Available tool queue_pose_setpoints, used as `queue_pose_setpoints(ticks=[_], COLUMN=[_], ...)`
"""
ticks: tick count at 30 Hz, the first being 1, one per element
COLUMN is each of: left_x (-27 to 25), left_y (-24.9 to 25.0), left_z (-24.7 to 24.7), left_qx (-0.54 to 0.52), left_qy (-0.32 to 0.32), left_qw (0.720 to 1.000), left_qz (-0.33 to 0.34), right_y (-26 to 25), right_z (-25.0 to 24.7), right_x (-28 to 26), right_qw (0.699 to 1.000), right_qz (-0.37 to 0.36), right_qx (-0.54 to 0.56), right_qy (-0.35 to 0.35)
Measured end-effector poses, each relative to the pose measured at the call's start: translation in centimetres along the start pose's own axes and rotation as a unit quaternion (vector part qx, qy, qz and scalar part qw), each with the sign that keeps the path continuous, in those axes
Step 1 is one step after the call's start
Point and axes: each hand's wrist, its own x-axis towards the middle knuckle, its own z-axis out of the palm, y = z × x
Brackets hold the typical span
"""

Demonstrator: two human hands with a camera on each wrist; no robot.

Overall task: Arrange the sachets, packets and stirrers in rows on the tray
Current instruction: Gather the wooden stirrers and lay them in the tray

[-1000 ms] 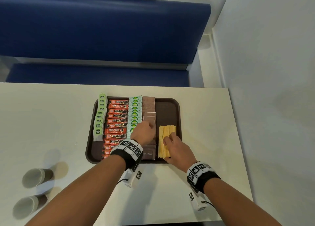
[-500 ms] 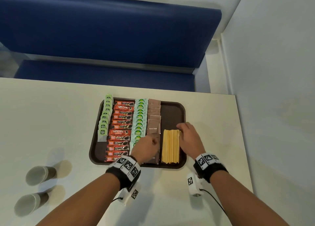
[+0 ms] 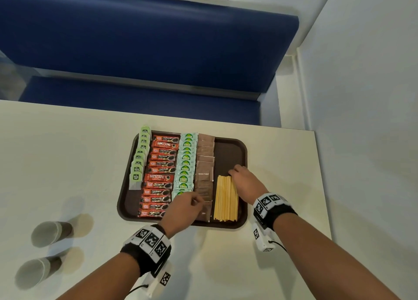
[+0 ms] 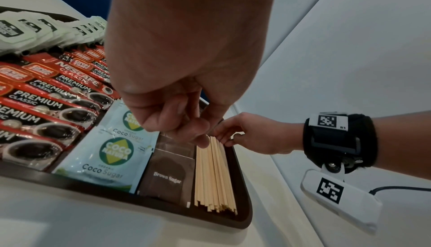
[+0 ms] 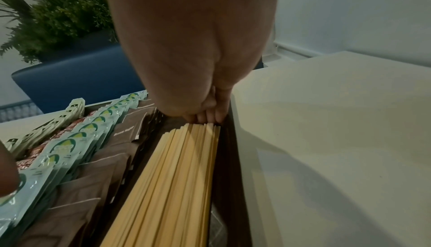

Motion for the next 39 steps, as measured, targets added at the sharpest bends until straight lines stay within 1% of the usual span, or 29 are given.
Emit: queue_pose_setpoints(ticks=[7, 13, 19, 27, 31, 33, 35, 37, 39], left_x=[0.1, -0.3, -1.0, -1.6, -1.9, -2.1, -2.2, -1.9, -1.5], left_y=[-1.1, -2.2, -2.8, -3.3, -3.5, -3.4, -3.6, -4.5, -6.1], left_z=[-0.6, -1.3, -1.6, -2.4, -3.9, -5.3, -7.2, -9.2, -10.6], left_qx=[0.006, -0.003, -0.024, -0.048, -0.069, -0.096, -0.117, -0.116, -0.116], left_qy=[0.012, 0.024, 0.029, 0.040, 0.057, 0.083, 0.138, 0.214, 0.292], left_qw=[1.000, 0.999, 0.999, 0.997, 0.995, 0.991, 0.983, 0.969, 0.948], left_qz=[-0.007, -0.020, -0.028, -0.037, -0.042, -0.045, -0.045, -0.042, -0.040], right_y=[-0.5, -1.5, -1.8, -1.9, -1.8, -1.5, -1.1, -0.2, 0.9], right_z=[-0.1, 0.5, 0.7, 1.0, 1.3, 1.1, 0.6, 0.6, 1.6], right_x=[0.2, 1.1, 1.0, 1.0, 0.9, 0.5, -0.2, -1.2, -2.5], right_qw=[1.000, 0.999, 0.998, 0.999, 0.998, 0.994, 0.981, 0.955, 0.920], right_qz=[0.005, -0.030, -0.039, -0.039, -0.026, 0.012, 0.061, 0.121, 0.197], right_qx=[0.011, 0.045, 0.042, 0.024, 0.044, 0.094, 0.153, 0.218, 0.269], right_qy=[-0.001, -0.001, 0.004, 0.007, 0.020, 0.053, 0.106, 0.162, 0.205])
